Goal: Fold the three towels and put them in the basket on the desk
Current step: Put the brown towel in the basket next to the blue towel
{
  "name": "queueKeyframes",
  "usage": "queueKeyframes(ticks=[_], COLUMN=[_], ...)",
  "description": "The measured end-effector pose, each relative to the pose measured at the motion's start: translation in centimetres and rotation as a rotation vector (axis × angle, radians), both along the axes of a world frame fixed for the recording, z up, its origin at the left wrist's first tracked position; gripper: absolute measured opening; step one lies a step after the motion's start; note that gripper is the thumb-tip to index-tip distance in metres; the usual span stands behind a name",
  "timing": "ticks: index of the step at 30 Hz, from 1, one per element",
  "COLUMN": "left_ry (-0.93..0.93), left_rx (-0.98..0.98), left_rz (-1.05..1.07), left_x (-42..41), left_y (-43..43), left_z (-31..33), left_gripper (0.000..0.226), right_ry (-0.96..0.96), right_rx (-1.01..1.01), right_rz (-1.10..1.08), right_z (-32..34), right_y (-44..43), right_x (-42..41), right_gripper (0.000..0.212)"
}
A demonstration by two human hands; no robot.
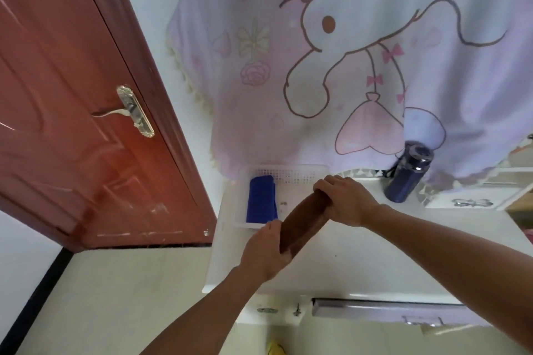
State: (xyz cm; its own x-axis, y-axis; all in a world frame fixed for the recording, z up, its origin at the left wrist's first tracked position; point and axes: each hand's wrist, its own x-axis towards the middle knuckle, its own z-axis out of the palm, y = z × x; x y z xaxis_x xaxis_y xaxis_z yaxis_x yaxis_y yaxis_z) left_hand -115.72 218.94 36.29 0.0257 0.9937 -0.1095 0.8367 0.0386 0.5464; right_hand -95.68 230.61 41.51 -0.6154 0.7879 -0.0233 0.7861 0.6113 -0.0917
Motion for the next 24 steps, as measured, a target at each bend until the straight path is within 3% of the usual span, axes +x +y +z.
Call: queueKeyframes(ticks=[3, 6, 10, 15, 24], left_ry=[-0.149, -0.282, -0.304, -0.178, 0.059], left_rx=[-0.133, -0.235, -0.310, -0.428, -0.651], left_rz=[0.037, 0.114, 0.239, 0.392, 0.359], left_x=[0.0, -0.1, 0.4, 1.0, 1.3], left_y=[3.7, 6.6, 10.0, 13.2, 15.6], left_z=[-0.5, -1.5, -3.1, -5.8, -8.6], left_gripper=[0.039, 0.040, 0.048, 0.053, 0.046], right_ry=[0.080, 0.278, 0.379, 0.131, -0.062], right_rx=[-0.191, -0.371, -0.456, -0.411, -0.304], right_rz=[-0.144, -0.288, -0.275, -0.054, 0.150], right_z=[0.7, 0.6, -1.3, -7.3, -14.7], right_y=[4.0, 7.8, 12.8, 18.0, 19.8], right_x=[-0.8, -2.0, -4.4, -7.7, -9.7], right_gripper=[0.051, 0.048, 0.039, 0.039, 0.046])
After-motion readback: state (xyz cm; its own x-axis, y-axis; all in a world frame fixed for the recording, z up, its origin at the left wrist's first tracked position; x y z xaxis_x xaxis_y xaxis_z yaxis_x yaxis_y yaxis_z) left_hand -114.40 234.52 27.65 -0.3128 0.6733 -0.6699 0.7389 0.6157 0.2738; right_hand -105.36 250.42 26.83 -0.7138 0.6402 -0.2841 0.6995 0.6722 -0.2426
